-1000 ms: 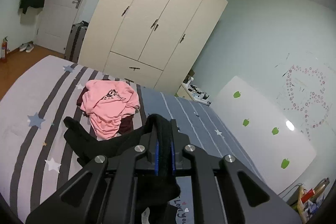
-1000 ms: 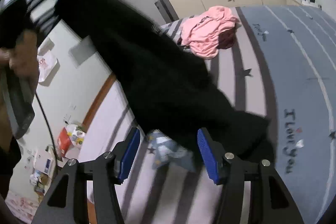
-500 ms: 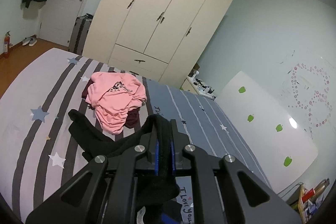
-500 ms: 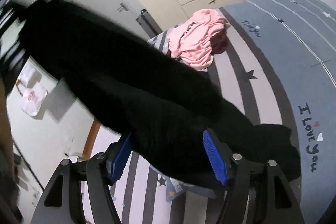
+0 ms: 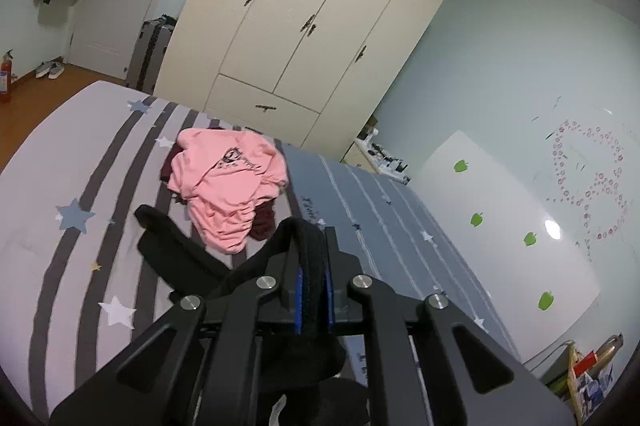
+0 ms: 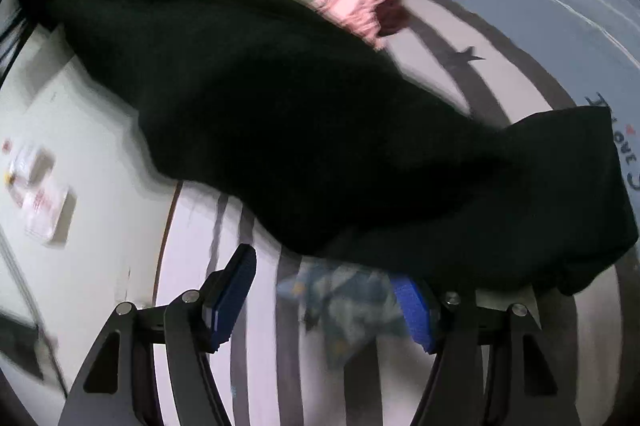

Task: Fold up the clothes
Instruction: 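Lift the black sweatshirt off the pile with both grippers, spreading it, then raise the sweatshirt high with both grippers and shake it open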

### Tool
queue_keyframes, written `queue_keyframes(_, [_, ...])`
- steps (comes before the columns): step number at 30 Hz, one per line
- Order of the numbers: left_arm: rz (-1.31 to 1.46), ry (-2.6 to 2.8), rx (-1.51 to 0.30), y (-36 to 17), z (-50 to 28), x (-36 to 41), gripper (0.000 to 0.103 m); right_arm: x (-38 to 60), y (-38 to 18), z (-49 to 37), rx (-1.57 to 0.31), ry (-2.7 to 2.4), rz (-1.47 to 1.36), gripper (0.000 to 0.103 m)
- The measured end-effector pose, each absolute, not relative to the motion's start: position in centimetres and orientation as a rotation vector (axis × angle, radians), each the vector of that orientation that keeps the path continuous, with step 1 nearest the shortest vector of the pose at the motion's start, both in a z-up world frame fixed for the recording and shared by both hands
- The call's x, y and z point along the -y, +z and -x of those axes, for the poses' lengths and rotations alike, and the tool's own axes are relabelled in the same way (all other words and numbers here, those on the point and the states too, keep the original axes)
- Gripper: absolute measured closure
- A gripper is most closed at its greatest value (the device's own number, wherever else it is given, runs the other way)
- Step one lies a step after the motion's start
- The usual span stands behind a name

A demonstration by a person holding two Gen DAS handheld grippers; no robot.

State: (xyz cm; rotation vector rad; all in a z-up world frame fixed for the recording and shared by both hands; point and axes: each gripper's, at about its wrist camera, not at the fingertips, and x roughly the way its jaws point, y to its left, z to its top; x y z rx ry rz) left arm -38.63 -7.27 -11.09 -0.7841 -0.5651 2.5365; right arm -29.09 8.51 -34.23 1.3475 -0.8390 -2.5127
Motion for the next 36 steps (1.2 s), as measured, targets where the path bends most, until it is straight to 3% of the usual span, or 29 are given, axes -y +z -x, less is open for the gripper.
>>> queue_keyframes(4, [0.827, 2.561, 0.563, -12.5, 39.2, 9.2, 0.097, -10.7, -34.9, 30.9, 0.977, -2.578, -1.285, 0.042])
queue_keyframes(5, [0.835, 2.564, 0.567, -12.7, 39.3, 9.7, 0.097, -11.3, -34.1, 30.7, 0.971, -2.618, -1.227, 0.048])
queue_keyframes(7, [0.836, 2.560, 0.566, -12.7, 39.3, 10.2, 0.097, -12.6, -32.4, 30.6, 0.948, -2.683, -1.138, 0.075])
queue_keyframes(12, [0.801, 2.527, 0.514, -11.1, 37.8, 9.3, 0.097, -16.3, -28.6, 31.2, 0.887, -2.802, -0.992, 0.089])
queue_keyframes(18, [0.778, 2.513, 0.506, -9.5, 37.5, 6.8, 0.097, -19.4, -26.0, 34.0, 0.814, -2.841, -0.935, 0.090])
queue_keyframes(24, [0.847, 2.521, 0.505, -11.7, 39.3, 5.2, 0.097, -21.4, -26.3, 34.6, 0.792, -2.877, -0.961, 0.090])
queue_keyframes(27, [0.864, 2.519, 0.510, -12.7, 39.1, 4.8, 0.097, -23.0, -25.6, 35.0, 0.761, -2.904, -0.952, 0.098])
queue_keyframes(31, [0.762, 2.520, 0.448, -10.8, 37.1, 3.7, 0.097, -24.9, -22.8, 34.5, 0.715, -2.936, -0.852, 0.099])
queue_keyframes(36, [0.601, 2.519, 0.453, -4.7, 33.9, 2.9, 0.097, -26.9, -16.0, 32.2, 0.650, -2.961, -0.678, 0.099])
